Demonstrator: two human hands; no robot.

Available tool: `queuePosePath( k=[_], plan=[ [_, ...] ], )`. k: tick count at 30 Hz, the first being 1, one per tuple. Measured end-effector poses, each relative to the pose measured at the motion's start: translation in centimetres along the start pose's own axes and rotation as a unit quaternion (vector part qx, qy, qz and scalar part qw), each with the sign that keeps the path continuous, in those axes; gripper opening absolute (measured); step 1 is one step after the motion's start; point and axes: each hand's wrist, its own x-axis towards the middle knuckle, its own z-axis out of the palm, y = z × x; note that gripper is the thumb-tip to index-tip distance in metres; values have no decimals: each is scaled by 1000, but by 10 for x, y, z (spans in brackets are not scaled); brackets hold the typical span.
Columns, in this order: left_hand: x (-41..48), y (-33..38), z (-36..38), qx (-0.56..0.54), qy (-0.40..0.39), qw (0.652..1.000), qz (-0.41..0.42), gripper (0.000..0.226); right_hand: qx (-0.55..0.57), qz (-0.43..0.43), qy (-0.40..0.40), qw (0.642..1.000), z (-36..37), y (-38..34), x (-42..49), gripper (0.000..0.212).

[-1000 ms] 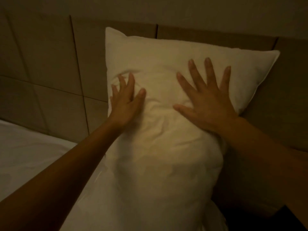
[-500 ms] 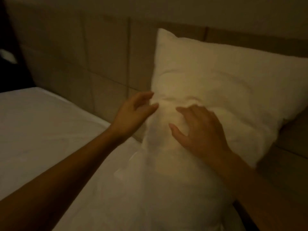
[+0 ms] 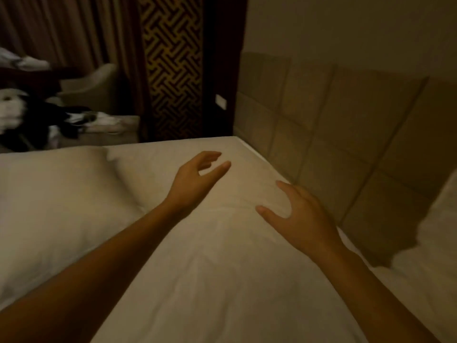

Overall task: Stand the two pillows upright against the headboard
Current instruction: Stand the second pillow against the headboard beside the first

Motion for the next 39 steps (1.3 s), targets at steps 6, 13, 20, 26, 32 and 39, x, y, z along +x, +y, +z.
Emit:
queuePosePath(
  k=[6, 13, 20, 26, 32, 39],
  plan=[
    [2, -43, -148, 42, 102, 991, -68, 52, 80, -12, -80, 994, 62, -98, 22, 83],
    [26, -97, -277, 81, 208, 970, -100, 59, 91, -28, -106, 990, 124, -197, 81, 87],
    [71, -167, -363, 45, 261, 955, -137, 65, 146, -42, -123, 981, 200, -275, 151, 87],
    [88, -273, -397, 8, 274, 939, -210, 73, 154, -37, -152, 976, 292, -302, 200, 86],
    [109, -366, -406, 29, 272, 930, -244, 82, 191, -3, -192, 963, 386, -312, 235, 82],
    [107, -447, -429, 25, 290, 907, -303, 90, 179, 22, -235, 955, 460, -316, 255, 87]
  ],
)
